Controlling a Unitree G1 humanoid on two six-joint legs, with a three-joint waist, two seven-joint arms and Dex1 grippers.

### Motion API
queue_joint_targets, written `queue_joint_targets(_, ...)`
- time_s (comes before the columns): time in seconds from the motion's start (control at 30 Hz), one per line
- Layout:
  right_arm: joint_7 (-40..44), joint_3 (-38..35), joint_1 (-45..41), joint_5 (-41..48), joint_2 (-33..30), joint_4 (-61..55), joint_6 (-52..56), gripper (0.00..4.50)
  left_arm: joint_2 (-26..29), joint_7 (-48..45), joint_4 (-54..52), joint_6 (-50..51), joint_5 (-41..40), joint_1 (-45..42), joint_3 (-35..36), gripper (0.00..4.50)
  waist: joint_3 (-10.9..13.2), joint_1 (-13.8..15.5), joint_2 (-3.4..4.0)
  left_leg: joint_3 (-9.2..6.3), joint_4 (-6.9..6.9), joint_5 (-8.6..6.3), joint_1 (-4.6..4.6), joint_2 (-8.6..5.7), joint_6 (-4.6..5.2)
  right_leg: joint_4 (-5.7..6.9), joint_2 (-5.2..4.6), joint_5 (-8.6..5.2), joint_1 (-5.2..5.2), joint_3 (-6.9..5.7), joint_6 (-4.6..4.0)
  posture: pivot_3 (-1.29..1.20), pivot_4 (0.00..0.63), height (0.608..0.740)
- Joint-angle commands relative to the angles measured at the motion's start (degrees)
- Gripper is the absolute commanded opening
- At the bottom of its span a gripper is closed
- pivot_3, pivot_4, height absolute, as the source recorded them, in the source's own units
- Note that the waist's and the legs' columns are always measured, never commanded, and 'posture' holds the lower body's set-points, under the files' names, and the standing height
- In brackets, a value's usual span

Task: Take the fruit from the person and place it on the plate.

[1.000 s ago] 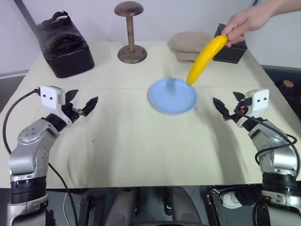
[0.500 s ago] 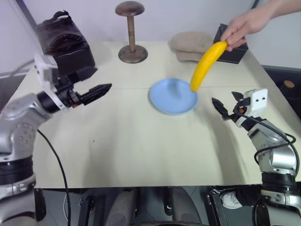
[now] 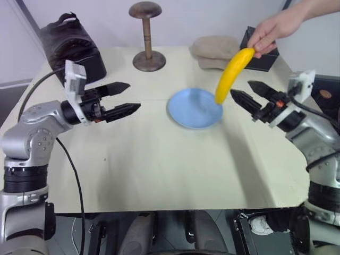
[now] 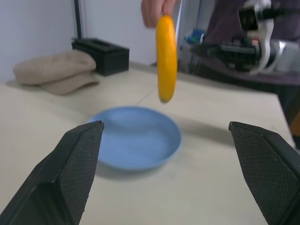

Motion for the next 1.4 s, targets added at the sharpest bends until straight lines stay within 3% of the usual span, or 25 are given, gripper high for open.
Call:
queue_joint_targets(0.03,0.5,2.8,-3.3,-3.2,1.3,3.7,-2.9,4.50,1.0,-2.0,-1.0,-2.4,2.2,-0.7,-0.9,4.48,0.0,0.0,0.00,0.01,-0.02,0.00,-0.01,-0.01,0.00,-0.03,-0.01,0.01,0.00,0.00,0.01,0.00,0.150,0.740)
queue_joint_targets(0.57,4.9,6.6,-15.3,-12.3,6.7,25.8,-13.7,4.50,1.2,0.5,-5.8,-1.5,2.4,2.2,1.0,4.48,0.0,-0.2,0.01,0.01,-0.09,-0.02,-0.03,-0.01,0.03,-0.15,0.02,0.15,-0.04,0.01,0.17,0.00,0.150,0.740)
queue_joint_targets(0.7,5.2,6.3,-16.0,-13.6,7.1,27.3,-15.9,2.69,1.5,0.9,-6.5,-1.4,2.5,3.0,1.1,4.50,0.0,-0.1,0.02,0.01,-0.09,-0.02,-0.04,-0.02,0.03,-0.15,0.02,0.15,-0.04,0.01,0.17,0.00,0.150,0.740)
queue_joint_targets(0.77,5.4,6.2,-16.0,-13.6,7.3,27.0,-16.1,1.57,1.6,1.0,-6.6,-1.4,2.5,3.0,1.1,4.50,0.0,-0.1,0.02,0.02,-0.09,-0.02,-0.04,-0.02,0.03,-0.15,0.01,0.15,-0.04,0.01,0.17,0.00,0.150,0.740)
queue_joint_targets(0.8,5.5,6.2,-15.9,-13.5,7.3,26.6,-16.1,1.46,1.6,1.1,-6.7,-1.4,2.4,3.1,1.1,4.50,0.0,-0.1,0.02,0.02,-0.09,-0.02,-0.04,-0.02,0.03,-0.15,0.01,0.15,-0.04,0.01,0.17,0.00,0.150,0.740)
queue_joint_targets(0.97,7.0,7.8,-16.2,-14.2,7.0,25.6,-15.1,1.46,1.7,1.3,-6.7,-1.4,2.5,3.2,1.2,4.50,0.0,-0.2,0.02,0.02,-0.09,-0.02,-0.04,-0.02,0.03,-0.15,0.02,0.15,-0.04,0.01,0.17,0.00,0.150,0.740)
queue_joint_targets(1.13,13.8,16.2,-18.9,-18.4,7.3,25.4,-14.6,1.46,2.9,0.6,-5.4,-2.4,4.6,3.1,0.3,4.50,0.0,-0.6,0.05,0.03,-0.11,-0.02,-0.02,-0.01,0.03,-0.10,0.06,0.16,-0.09,0.01,0.17,0.00,0.150,0.740)
queue_joint_targets(1.27,26.6,27.8,-27.8,-27.0,7.6,38.1,-19.0,1.46,2.7,0.5,-5.1,-3.0,5.2,3.2,-0.1,4.50,0.0,-0.8,0.08,0.12,-0.11,-0.02,-0.02,0.00,0.03,-0.02,0.09,0.17,-0.17,0.05,0.16,0.00,0.150,0.740)
queue_joint_targets(1.4,31.9,32.1,-35.8,-33.6,9.0,54.0,-27.9,1.46,1.6,1.7,-5.8,-2.6,4.2,3.5,0.8,4.50,0.0,0.0,0.07,0.10,-0.11,-0.01,-0.02,-0.04,0.02,-0.03,0.15,0.18,-0.14,0.02,0.17,0.00,0.150,0.740)
